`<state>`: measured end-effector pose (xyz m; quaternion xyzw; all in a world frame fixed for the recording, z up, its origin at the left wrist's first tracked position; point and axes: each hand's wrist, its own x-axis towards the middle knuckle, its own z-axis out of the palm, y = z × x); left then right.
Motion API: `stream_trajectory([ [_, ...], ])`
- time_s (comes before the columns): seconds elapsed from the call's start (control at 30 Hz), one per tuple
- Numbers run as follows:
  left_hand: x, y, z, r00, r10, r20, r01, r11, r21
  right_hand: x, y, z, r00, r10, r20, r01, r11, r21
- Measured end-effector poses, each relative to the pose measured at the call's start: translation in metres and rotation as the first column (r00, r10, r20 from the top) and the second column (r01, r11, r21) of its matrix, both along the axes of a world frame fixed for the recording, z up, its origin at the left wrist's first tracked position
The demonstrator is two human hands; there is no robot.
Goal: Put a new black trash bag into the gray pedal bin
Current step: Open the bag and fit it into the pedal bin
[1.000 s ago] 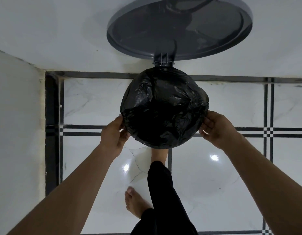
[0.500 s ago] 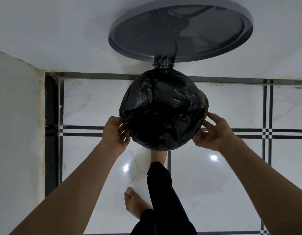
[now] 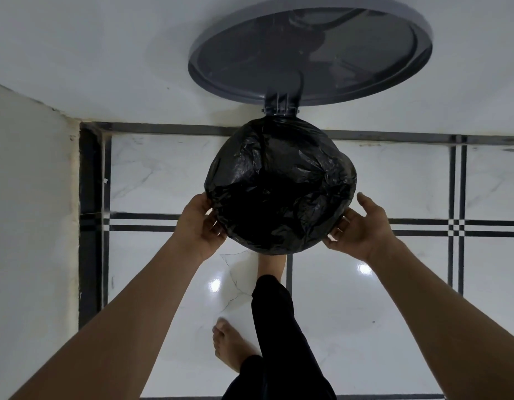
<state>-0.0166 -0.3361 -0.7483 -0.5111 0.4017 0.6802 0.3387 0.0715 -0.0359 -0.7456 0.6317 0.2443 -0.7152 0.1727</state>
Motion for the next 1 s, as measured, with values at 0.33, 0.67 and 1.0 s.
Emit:
stream_trajectory([
  [0.33,-0.006,0.002,0.002,0.995,0.076,0.065,-0.074,0.997,-0.027,0.003,-0.006,-0.003,0.999,-0.054,0.007,0.054,0.998,0.036],
  [0.67,0.003,-0.007,-0.004,0.995,0.089,0.043,-0.090,0.995,0.038,-0.002,-0.012,-0.002,1.000,-0.005,0.030,0.003,0.999,0.051],
  [1.0,-0.044,0.021,0.018,0.717,-0.610,-0.336,0.144,0.602,-0.786,-0.046,0.003,0.019,0.917,0.366,0.156,-0.333,0.493,0.803],
])
